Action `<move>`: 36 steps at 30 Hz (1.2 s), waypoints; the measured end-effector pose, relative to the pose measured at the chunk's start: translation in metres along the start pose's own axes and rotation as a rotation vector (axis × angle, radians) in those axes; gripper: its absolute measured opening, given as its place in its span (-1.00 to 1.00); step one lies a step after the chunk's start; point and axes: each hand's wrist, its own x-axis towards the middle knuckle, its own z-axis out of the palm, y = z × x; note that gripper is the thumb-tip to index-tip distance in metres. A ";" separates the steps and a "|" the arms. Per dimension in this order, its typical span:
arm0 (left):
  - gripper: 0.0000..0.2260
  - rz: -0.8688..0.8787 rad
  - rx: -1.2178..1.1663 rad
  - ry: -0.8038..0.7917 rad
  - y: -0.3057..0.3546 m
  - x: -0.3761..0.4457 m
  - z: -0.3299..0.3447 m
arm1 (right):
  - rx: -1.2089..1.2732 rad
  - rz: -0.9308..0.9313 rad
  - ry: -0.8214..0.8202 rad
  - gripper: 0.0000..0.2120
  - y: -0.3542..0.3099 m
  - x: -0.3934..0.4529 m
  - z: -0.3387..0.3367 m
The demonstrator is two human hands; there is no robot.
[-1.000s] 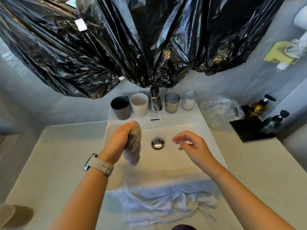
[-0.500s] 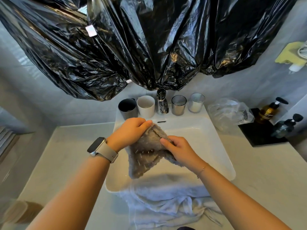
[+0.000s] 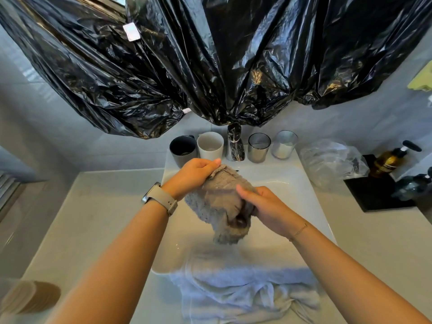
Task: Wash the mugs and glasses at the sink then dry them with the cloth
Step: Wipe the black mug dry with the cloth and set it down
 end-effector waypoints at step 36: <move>-0.31 0.251 -0.262 0.414 -0.123 0.013 -0.018 | -0.464 0.027 -0.197 -0.44 0.012 0.021 -0.038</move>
